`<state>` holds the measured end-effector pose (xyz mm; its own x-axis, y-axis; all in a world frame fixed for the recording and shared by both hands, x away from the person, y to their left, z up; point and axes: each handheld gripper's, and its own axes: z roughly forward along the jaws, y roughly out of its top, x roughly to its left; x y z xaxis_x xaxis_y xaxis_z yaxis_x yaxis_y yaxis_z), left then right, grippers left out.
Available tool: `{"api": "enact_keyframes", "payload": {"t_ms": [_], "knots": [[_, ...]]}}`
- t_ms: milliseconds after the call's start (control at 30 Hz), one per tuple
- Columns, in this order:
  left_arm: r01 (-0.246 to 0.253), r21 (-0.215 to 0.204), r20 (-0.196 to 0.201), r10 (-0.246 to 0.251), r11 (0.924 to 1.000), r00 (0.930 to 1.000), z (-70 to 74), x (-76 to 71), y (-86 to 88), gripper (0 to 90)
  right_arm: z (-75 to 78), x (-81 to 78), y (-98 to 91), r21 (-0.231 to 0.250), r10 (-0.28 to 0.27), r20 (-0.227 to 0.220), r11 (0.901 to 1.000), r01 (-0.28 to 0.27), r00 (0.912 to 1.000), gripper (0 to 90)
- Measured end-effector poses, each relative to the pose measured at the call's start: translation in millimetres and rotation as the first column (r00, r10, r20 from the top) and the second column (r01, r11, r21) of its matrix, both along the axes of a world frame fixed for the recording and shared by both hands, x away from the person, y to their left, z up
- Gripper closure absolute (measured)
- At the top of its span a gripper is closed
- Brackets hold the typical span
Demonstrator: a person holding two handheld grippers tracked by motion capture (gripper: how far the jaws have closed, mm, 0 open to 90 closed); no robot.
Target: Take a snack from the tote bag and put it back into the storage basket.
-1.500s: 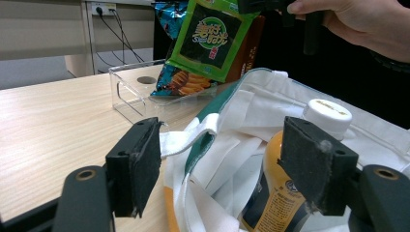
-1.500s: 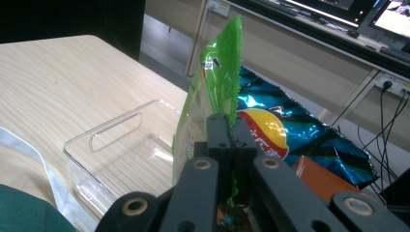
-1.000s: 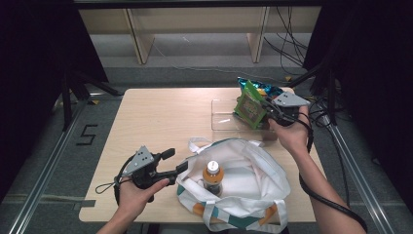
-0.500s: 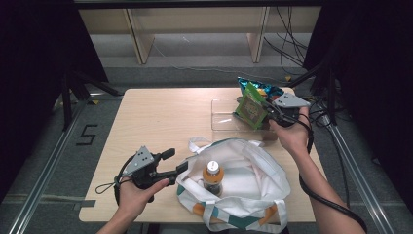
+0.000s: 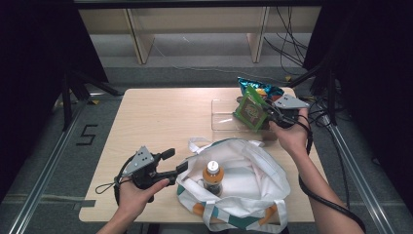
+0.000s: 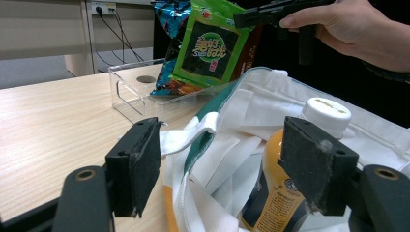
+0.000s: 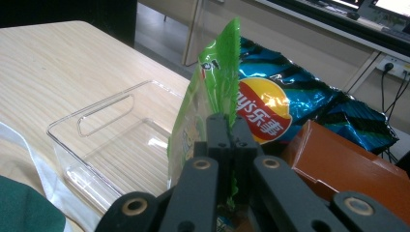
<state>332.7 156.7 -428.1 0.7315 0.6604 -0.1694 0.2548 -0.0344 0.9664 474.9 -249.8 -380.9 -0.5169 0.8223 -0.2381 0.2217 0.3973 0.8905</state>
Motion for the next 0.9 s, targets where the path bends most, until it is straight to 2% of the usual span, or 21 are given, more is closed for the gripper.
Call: {"api": "enact_keyframes", "payload": {"t_ms": [100,200,267,333,367,400,433,500,533,567,600,633,667,700,733,900], "knots": [[0.002,0.005,0.001,-0.002,1.0000,1.0000,-0.1,0.2,0.2,30.2,-0.9,0.4,1.4,0.017,-0.016,0.006,0.9997,0.016,0.9999,90.0],[0.004,0.006,0.002,-0.004,1.0000,1.0000,0.0,0.3,-0.1,30.2,-0.5,2.2,-0.3,-0.009,-0.005,0.015,0.9999,0.005,0.9999,90.0],[0.004,0.006,0.001,-0.004,1.0000,1.0000,-0.1,0.4,-0.1,30.2,-0.7,2.4,0.4,-0.010,-0.008,0.006,0.9999,0.008,0.9999,90.0],[0.004,0.006,0.001,-0.004,1.0000,1.0000,-0.3,0.4,-0.1,30.2,-2.3,1.5,3.3,0.015,-0.023,-0.018,0.9996,0.023,0.9996,90.0],[0.005,0.005,-0.001,-0.005,1.0000,1.0000,-0.4,0.2,-0.2,30.2,-2.3,3.6,1.6,-0.004,-0.014,0.004,0.9999,0.014,0.9999,90.0],[0.005,0.006,0.000,-0.005,1.0000,1.0000,-0.4,0.3,-0.1,30.2,-3.1,4.5,1.1,-0.015,-0.007,0.007,0.9999,0.007,0.9999,90.0],[0.005,0.006,-0.001,-0.005,1.0000,1.0000,-0.5,0.2,-0.2,30.2,-3.7,4.6,1.1,-0.019,-0.007,0.005,0.9998,0.007,1.0000,90.0],[0.003,-0.005,-0.005,-0.003,1.0000,1.0000,-1.1,0.5,-0.8,30.2,-5.9,3.3,3.9,0.004,-0.021,-0.019,0.9998,0.021,0.9996,90.0],[0.009,-0.011,-0.002,-0.009,0.9999,1.0000,-1.4,0.9,-1.0,30.2,-6.4,4.4,2.6,-0.016,-0.012,-0.007,0.9998,0.012,0.9999,90.0],[0.005,-0.003,-0.005,-0.005,1.0000,1.0000,-1.0,0.4,-0.7,30.2,-6.3,4.6,1.7,-0.029,-0.006,-0.015,0.9996,0.006,0.9999,89.9],[0.008,0.009,0.000,-0.008,0.9999,1.0000,-0.5,0.4,-0.1,30.2,-7.8,3.7,3.4,-0.011,-0.018,-0.026,0.9998,0.018,0.9995,89.8],[0.008,0.009,0.001,-0.008,0.9999,1.0000,-0.5,0.4,-0.1,30.2,-7.9,5.8,1.3,-0.033,-0.008,-0.007,0.9994,0.007,0.9999,89.7],[0.007,0.009,-0.001,-0.007,0.9999,1.0000,-0.6,0.3,-0.3,30.2,-8.8,5.9,1.4,-0.032,-0.009,-0.009,0.9994,0.008,0.9999,89.6],[0.016,-0.004,0.004,-0.016,0.9999,0.9999,-1.3,1.2,-0.8,30.2,-10.1,4.2,3.0,-0.018,-0.013,-0.035,0.9998,0.013,0.9993,89.5],[0.015,-0.004,0.002,-0.015,0.9999,0.9999,-1.3,1.0,-1.0,30.2,-10.3,4.4,2.6,-0.023,-0.009,-0.042,0.9997,0.008,0.9991,89.3],[0.009,0.008,-0.003,-0.009,0.9999,1.0000,-1.0,0.4,-1.2,30.2,-13.7,4.9,1.2,-0.030,-0.016,-0.044,0.9994,0.015,0.9989,88.8]]}}
